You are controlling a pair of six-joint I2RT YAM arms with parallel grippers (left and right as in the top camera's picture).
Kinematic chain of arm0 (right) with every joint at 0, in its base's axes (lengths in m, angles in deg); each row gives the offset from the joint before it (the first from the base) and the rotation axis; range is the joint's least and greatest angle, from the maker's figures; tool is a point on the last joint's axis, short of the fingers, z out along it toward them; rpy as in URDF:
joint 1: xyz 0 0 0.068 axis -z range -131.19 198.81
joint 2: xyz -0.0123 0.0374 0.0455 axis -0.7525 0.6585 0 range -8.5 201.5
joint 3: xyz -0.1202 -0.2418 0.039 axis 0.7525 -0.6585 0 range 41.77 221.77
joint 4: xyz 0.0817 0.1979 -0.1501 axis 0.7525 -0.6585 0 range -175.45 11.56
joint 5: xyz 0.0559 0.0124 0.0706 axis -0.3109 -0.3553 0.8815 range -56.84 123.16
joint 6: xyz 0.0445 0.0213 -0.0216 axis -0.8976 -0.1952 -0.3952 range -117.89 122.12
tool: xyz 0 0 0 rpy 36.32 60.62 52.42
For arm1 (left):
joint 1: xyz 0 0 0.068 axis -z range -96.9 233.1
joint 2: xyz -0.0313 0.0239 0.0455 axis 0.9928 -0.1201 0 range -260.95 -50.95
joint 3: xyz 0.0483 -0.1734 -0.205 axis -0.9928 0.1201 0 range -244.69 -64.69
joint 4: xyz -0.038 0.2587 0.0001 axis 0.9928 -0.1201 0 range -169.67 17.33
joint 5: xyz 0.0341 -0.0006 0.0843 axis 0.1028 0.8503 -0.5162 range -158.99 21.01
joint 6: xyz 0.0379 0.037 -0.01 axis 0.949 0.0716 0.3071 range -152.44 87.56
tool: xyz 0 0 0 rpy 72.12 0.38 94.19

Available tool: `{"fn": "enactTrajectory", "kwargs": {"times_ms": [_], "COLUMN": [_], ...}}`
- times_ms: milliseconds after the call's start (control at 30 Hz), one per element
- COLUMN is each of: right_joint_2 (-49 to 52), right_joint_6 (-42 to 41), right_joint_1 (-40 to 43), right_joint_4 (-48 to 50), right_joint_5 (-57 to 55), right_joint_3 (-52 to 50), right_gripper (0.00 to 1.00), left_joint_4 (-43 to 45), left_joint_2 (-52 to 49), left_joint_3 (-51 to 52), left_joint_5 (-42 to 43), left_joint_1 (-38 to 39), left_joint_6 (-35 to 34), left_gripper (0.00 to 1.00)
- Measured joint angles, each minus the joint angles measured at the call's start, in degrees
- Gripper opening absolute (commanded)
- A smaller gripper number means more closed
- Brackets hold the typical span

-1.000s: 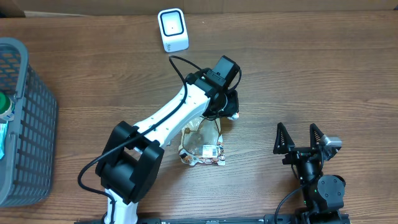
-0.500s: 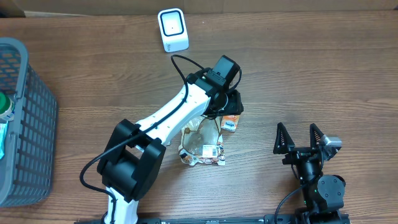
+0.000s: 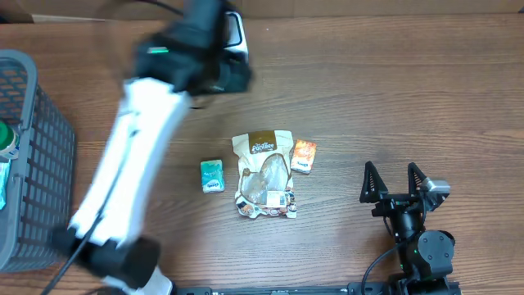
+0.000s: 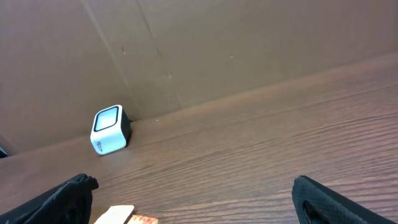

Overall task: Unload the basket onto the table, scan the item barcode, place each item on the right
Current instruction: 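Carry the orange pack out and set it right of the bag, then lower the left gripper into the basket onto the mint-green wipe pack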

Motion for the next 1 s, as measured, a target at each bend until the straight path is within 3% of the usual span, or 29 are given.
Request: {"fn": "enactTrajectory", "kwargs": {"times_ms": [200, 400, 533, 733, 1000], "right_joint_2": [0.0, 0.0, 0.0, 0.0, 0.0], "right_joint_6": [0.0, 0.0, 0.0, 0.0, 0.0], "right_joint_1": [0.0, 0.0, 0.0, 0.0, 0.0], "right_joint_4": [0.0, 0.0, 0.0, 0.0, 0.0], "right_joint_5": [0.0, 0.0, 0.0, 0.0, 0.0], "right_joint_3": [0.0, 0.0, 0.0, 0.0, 0.0], "right_gripper": [1.0, 1.0, 1.0, 1.0, 1.0], "left_joint_4": [-5.2, -6.0, -5.6, -5.3, -3.2], "left_joint_2": [10.1, 11.5, 11.1, 7.5, -0.1], "left_joint_3": [-2.8, -2.7, -2.7, -2.7, 2.8], "left_joint_5": [-2.4, -2.7, -2.8, -3.3, -6.7], "left_joint_1": [-18.0, -38.7, -48.6, -57.8, -61.7], "left_joint_6": [1.1, 1.2, -0.3, -1.3, -1.6], "left_gripper": [0.59, 0.58, 0.57, 0.54, 0.52]}}
